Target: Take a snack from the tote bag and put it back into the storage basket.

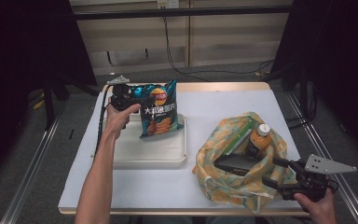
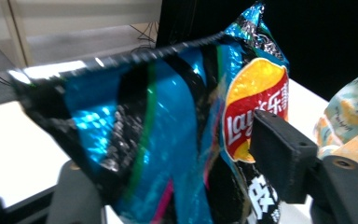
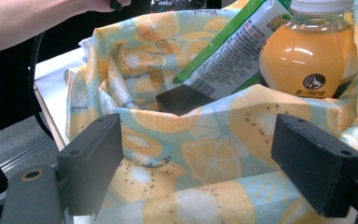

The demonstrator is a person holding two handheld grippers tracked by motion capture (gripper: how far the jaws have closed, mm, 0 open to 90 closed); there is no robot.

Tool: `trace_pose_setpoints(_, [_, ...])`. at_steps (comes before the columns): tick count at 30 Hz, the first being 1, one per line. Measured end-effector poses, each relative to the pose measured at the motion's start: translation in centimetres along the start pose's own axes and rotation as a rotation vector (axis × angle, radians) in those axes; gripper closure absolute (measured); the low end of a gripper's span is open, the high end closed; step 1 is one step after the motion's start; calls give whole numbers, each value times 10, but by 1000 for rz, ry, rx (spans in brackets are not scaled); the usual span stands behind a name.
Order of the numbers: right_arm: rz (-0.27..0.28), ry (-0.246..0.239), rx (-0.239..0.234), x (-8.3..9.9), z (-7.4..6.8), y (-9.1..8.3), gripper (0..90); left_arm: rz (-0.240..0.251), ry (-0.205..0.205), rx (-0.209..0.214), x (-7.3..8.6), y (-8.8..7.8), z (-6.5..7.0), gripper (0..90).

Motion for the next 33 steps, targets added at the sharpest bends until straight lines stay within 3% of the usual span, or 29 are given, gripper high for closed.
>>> trace_pose_setpoints(6, [0,0,-2,0,0,0,164,-14,-30,-25,2,3,-4,208])
trace_pose_setpoints(10, [0,-1,-2,0,0,-1,164,-5,-87,-39,4,-1,-10,135])
trace_pose_setpoints(13, [-2,-1,-4,0,-1,0,163,-6,-105,-46,5,-4,-11,97])
trace_pose_setpoints(16, [0,-3,-4,0,-1,0,163,-18,-94,-57,6,-9,-9,71])
trace_pose_setpoints(19, [0,-2,-3,-1,-1,0,162,35,-80,-67,10,-18,-4,94])
trace_pose_setpoints(21, [1,0,-3,-1,0,-1,162,34,-87,-62,12,-25,0,84])
trace_pose_setpoints(23, [6,-1,-1,-1,0,-1,162,57,-41,-73,15,-32,5,112])
trace_pose_setpoints(25, [9,3,3,-1,1,-2,162,69,-51,-63,18,-39,8,148])
trace_pose_setpoints(26, [9,3,3,-1,1,-2,162,67,-49,-58,20,-42,10,148])
trace_pose_setpoints(28, [10,3,6,-1,1,-3,161,79,-27,-46,26,-48,14,238])
trace_pose_setpoints(30, [10,4,6,-1,1,-3,162,83,-12,-63,30,-52,17,239])
trace_pose_setpoints(33, [8,3,1,-1,1,-2,162,67,-8,-36,40,-56,19,324])
Point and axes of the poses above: each handheld gripper's, and its own axes: y roughly forward along the jaws, x roughly out of its underside, z roughly to its right, the point moved 2 cm from there along y, roughly forward along the jaws, and after that the axes turned 15 degrees about -y, right-handed, at the moved point
